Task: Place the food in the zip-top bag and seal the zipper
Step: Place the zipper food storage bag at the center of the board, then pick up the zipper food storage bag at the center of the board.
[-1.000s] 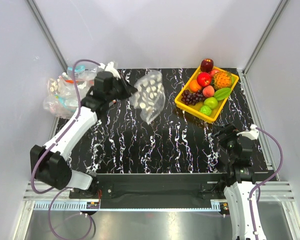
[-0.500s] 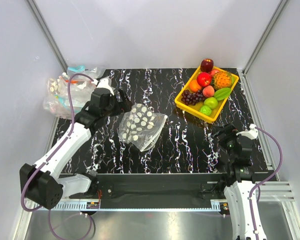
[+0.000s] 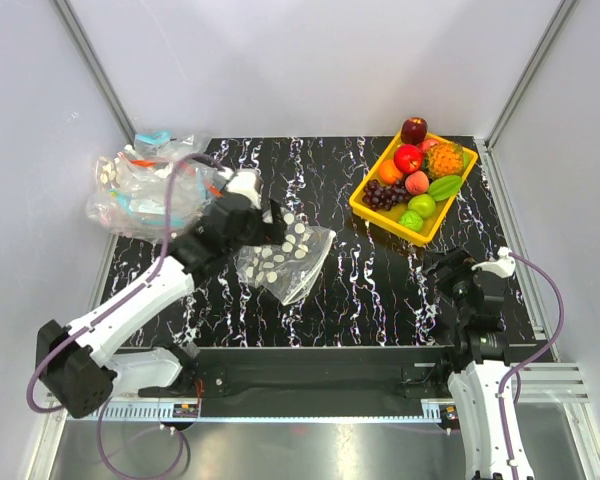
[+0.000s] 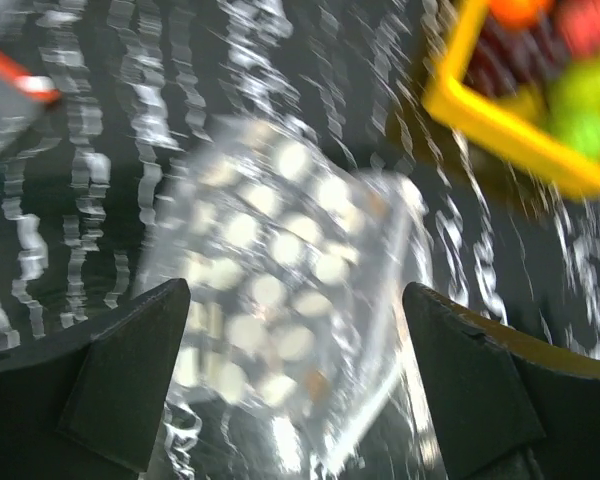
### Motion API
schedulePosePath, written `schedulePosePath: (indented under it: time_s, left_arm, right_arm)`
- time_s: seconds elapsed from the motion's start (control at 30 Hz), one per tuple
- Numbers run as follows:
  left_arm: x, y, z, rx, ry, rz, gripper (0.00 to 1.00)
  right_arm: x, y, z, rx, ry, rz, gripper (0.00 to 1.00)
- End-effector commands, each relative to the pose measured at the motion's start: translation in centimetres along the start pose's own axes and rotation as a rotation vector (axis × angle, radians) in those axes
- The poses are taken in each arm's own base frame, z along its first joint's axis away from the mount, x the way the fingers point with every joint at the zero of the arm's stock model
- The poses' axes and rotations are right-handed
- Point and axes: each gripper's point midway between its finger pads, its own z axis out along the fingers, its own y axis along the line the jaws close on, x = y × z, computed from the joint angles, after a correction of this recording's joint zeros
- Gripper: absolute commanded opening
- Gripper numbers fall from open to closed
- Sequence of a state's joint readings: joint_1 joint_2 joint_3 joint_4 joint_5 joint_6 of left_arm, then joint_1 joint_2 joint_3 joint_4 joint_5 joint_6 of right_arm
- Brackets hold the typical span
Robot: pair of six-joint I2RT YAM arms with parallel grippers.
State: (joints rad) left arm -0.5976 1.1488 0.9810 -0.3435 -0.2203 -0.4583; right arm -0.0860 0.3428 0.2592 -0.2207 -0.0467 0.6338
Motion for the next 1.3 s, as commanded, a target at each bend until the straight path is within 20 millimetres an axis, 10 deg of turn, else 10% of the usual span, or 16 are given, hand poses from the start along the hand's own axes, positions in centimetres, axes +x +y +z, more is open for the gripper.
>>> schedulePosePath:
  time_s: [0.0,0.13,0.47,0.73,1.27]
  left_arm:
    - [0.0,-3.7,-0.8,0.045,-0.010,0.154,0.91]
    - [3.2,-7.3,-1.2,0.085,0.059,0.320,0.84]
    - [9.0,-9.3,3.6,0.053,0.265,0.575,0.58]
    - [13.0,-10.6,5.3,0.120,0.394,0.618,0.58]
    - [14.1,-9.4,6.7,0.047,0.413,0.637,0.48]
  right_arm:
    - [-0.6,0.8,0.2,-0.031,-0.017,-0.018,1.00]
    - [-0.7,0.9,0.2,-0.035,-0.015,-0.020,1.00]
    - [-0.6,0.8,0.2,-0.034,-0.014,-0.019,1.00]
    - [-0.6,0.9,0.2,-0.039,-0.015,-0.022,1.00]
    - [-0.4,1.3,0.9,-0.045,0.028,-0.039,1.00]
